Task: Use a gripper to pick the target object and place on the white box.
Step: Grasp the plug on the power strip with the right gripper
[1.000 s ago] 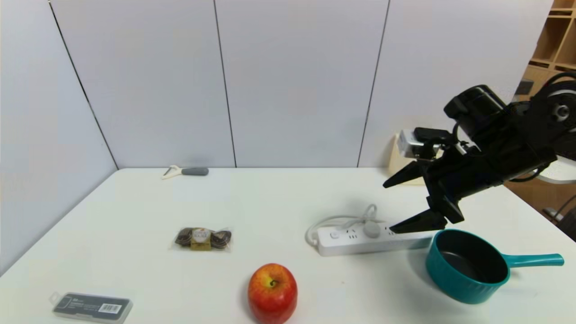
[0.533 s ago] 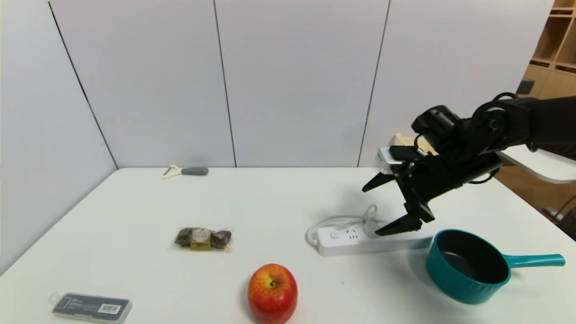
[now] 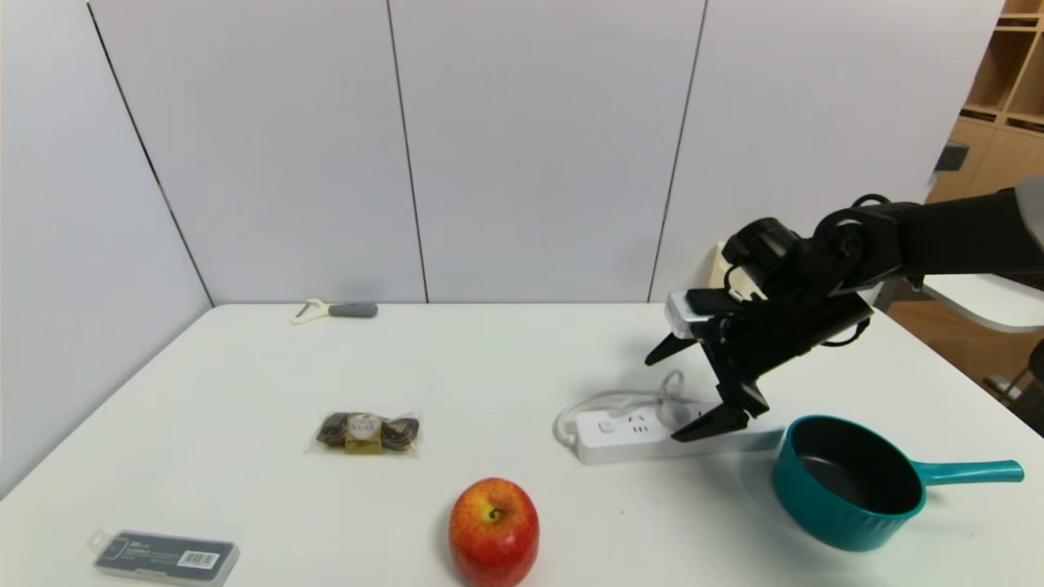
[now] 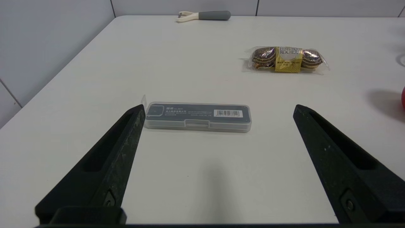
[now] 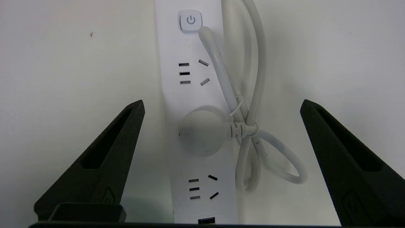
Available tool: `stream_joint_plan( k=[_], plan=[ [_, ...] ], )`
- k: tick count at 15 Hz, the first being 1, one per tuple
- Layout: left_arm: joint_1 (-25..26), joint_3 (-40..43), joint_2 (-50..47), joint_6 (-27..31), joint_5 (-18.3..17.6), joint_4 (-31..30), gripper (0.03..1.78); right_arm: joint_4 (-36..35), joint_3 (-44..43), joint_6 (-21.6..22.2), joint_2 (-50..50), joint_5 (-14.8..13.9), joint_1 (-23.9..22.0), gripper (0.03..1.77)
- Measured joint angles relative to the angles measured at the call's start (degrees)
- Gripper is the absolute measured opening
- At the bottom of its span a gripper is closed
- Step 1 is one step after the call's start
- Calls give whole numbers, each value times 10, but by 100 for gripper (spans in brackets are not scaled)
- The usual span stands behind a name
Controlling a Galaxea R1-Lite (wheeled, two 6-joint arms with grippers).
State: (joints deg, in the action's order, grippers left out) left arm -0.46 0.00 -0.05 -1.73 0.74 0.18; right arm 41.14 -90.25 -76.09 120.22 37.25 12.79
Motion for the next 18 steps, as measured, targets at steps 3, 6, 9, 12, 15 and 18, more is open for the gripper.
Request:
stream_joint_plan(
  k=[3,6,9,12,15,18],
  plan=[
    [0,0,0,0,0,0,169,0,-2,-15,15,-2,0,170],
    [0,0,0,0,0,0,169,0,-5,-33,28,-4,0,170],
    [0,0,0,0,0,0,169,0,-10,-36,33,-39,3,170],
    [0,0,0,0,0,0,169,6,-16,-36,34,-43,6,170],
    [0,0,0,0,0,0,169,39,-22,-35,34,-44,12,170],
    [0,0,0,0,0,0,169,50,-29,-29,37,-44,26,170]
  ],
)
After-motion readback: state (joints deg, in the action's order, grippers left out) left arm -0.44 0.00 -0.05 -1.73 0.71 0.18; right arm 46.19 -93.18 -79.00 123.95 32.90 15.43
